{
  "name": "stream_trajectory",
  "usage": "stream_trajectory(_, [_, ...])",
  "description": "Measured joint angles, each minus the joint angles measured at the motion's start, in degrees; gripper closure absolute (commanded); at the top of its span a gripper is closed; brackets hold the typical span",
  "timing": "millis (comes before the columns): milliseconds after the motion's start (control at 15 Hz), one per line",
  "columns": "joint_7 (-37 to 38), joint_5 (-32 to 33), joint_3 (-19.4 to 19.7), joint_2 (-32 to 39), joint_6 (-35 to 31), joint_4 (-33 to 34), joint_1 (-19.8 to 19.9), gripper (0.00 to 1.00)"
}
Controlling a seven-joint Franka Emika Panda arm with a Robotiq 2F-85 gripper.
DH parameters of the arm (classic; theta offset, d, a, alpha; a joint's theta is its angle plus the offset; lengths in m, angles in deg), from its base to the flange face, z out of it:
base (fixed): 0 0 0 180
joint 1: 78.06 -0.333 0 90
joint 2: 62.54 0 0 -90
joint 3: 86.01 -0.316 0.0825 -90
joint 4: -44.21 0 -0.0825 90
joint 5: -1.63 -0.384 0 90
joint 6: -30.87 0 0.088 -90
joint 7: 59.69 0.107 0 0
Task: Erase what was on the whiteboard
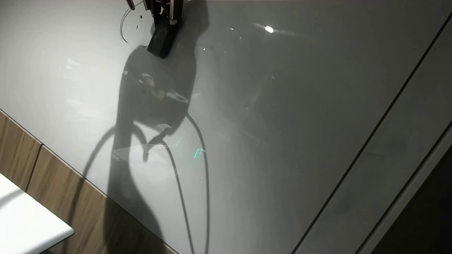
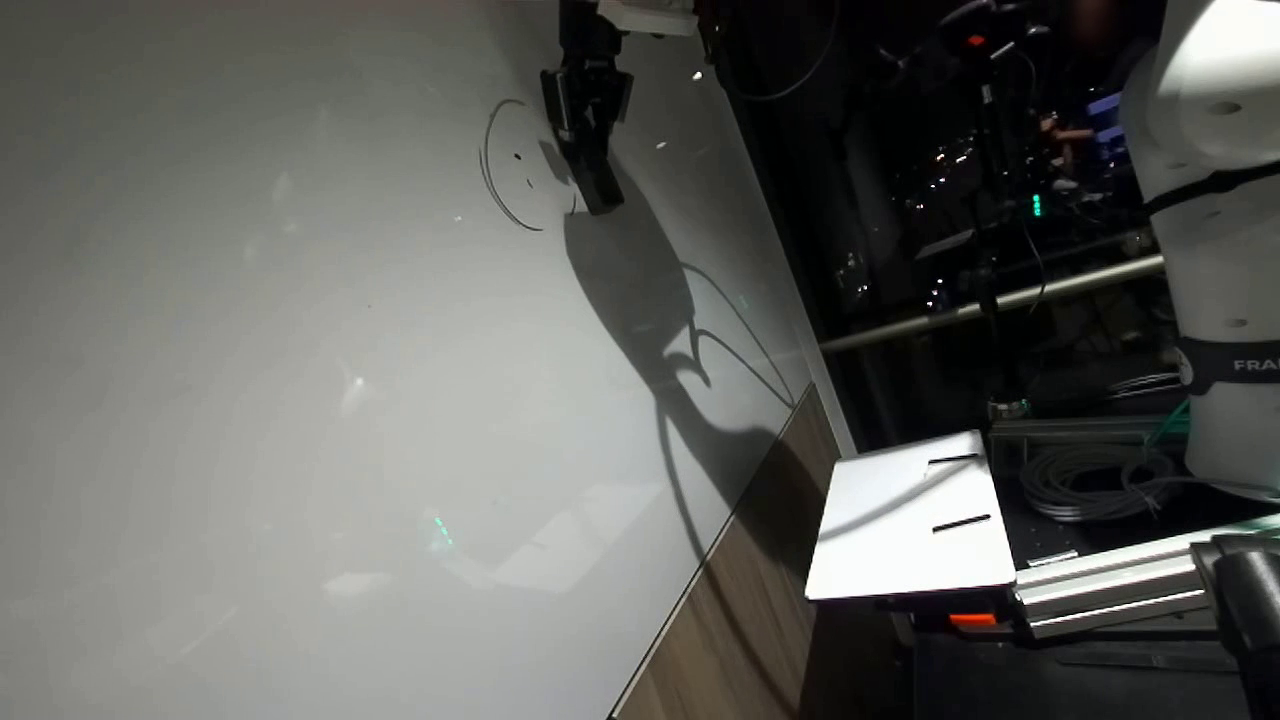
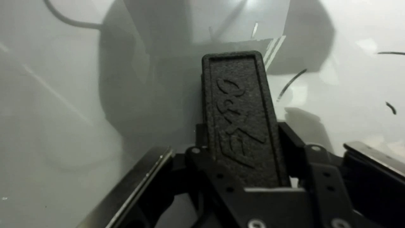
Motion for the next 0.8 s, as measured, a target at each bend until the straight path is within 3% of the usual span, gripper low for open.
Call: stream_trajectory(800, [1.15, -0.53, -0.66, -0.98, -2.66, -3.12, -1.08, 0.70])
